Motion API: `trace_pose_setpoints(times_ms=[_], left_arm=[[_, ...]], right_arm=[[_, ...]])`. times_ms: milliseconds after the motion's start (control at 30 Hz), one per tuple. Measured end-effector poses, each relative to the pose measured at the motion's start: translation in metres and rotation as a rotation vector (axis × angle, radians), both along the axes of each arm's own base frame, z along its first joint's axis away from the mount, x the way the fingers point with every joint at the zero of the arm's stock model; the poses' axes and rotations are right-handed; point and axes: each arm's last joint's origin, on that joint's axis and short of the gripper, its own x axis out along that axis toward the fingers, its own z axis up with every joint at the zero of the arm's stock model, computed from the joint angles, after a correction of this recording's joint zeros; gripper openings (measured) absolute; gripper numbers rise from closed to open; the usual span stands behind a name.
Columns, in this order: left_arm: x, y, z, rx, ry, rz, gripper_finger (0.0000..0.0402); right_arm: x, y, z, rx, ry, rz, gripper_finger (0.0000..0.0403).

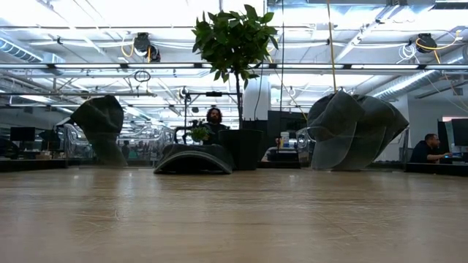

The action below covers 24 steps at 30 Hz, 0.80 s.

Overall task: Pick & Place hat
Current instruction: Put the bottom black cap into the left transparent bin

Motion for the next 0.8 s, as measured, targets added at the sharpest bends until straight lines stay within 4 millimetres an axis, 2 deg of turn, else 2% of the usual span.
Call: trace_pose_setpoints(times_ms=[133, 300, 367, 433, 533, 633, 800], left_arm=[[0.000, 0.001, 0.001, -0.012, -0.003, 0.013, 0.0006], [-0.003, 0.003, 0.007, -0.029, -0.045, 0.052, 0.0004], [-0.003, 0.004, 0.008, -0.025, -0.052, 0.086, 0.0004], [-0.012, 0.004, 0.013, -0.041, -0.057, 0.109, 0.0004], [-0.024, 0.006, 0.024, -0.054, -0.117, 0.118, 0.0004], [-0.038, 0.009, 0.030, -0.048, -0.122, 0.190, 0.0004], [-0.059, 0.013, 0.039, -0.038, -0.147, 0.322, 0.0004]], right_arm=[[0.000, 0.000, 0.000, -0.002, -0.002, -0.004, 0.0036], [-0.012, -0.001, 0.009, -0.078, -0.059, -0.036, 0.0110], [-0.023, -0.001, 0.015, -0.137, -0.088, -0.069, 0.0138], [-0.037, -0.002, 0.023, -0.192, -0.112, -0.145, 0.0162], [-0.067, -0.004, 0.040, -0.260, -0.173, -0.264, 0.0184], [-0.090, -0.004, 0.050, -0.304, -0.195, -0.340, 0.0195], [-0.110, -0.004, 0.054, -0.352, -0.190, -0.406, 0.0196]])
